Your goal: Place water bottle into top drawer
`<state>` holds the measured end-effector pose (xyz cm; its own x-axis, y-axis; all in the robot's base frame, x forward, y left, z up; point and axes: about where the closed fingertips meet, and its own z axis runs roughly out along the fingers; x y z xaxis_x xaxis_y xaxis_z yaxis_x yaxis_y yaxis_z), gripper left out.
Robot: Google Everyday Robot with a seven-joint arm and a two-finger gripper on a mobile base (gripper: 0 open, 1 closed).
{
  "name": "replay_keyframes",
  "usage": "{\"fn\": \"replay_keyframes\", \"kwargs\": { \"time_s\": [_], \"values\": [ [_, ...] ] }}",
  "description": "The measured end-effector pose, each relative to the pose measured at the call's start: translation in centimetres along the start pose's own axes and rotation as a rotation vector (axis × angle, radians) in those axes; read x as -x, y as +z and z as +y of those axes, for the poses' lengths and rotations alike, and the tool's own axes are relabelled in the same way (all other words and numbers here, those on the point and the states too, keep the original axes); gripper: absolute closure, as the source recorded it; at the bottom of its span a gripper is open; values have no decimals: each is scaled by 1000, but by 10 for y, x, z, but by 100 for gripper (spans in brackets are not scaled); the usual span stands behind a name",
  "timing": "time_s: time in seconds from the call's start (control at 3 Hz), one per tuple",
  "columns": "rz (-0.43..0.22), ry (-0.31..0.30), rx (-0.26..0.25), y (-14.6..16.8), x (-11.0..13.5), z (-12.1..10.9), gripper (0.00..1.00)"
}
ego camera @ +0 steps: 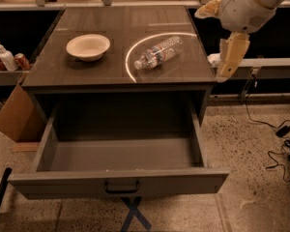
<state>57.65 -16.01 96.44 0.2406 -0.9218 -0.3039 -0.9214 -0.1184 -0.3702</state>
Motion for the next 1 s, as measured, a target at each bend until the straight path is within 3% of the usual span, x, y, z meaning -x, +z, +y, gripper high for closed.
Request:
{"fn": "replay_keyframes", "kwargs": {
  "time_s": [0.67,1.0],
  "values": [
    [-68,-97,19,51,3,-44,0],
    [-100,-96,12,74,7,-62,0]
  ]
}}
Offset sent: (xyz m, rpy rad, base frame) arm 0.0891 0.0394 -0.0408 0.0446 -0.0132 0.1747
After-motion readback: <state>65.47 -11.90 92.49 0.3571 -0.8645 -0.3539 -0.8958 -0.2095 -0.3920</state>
